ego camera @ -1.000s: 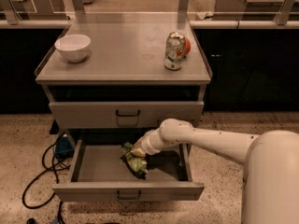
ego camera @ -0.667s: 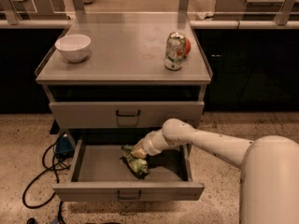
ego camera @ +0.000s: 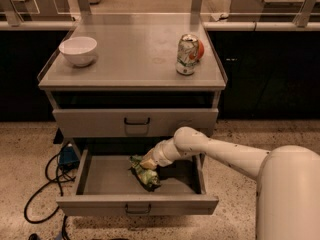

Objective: Place green jalapeno chip bag into middle drawer

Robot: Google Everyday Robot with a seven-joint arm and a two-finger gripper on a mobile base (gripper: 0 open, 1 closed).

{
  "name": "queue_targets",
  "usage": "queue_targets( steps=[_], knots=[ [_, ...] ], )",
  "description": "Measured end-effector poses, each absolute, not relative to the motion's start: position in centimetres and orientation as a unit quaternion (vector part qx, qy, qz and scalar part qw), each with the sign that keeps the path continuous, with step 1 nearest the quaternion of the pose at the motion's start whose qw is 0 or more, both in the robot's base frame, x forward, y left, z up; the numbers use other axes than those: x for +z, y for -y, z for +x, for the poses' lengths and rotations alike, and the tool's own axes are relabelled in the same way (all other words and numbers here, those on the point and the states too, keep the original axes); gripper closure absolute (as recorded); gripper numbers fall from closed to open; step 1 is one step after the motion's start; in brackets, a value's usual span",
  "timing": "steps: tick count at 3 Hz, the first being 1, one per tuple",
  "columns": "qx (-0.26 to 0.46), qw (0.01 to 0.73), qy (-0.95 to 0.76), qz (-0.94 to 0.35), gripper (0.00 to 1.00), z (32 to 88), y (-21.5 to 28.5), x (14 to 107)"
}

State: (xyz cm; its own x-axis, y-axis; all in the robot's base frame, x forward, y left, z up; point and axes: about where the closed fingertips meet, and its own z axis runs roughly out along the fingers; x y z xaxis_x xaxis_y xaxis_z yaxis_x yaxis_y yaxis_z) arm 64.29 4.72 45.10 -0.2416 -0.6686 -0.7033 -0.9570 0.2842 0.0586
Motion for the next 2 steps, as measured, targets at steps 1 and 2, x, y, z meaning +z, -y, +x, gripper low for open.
queue_targets(
  steps=[1, 2],
  knots=[
    [0.249, 0.289, -0.747, -0.544, 0.35, 64.28, -4.73, 45.1],
    [0.249, 0.289, -0.747, -0.544, 0.12, 64.28, -4.73, 45.1]
  ],
)
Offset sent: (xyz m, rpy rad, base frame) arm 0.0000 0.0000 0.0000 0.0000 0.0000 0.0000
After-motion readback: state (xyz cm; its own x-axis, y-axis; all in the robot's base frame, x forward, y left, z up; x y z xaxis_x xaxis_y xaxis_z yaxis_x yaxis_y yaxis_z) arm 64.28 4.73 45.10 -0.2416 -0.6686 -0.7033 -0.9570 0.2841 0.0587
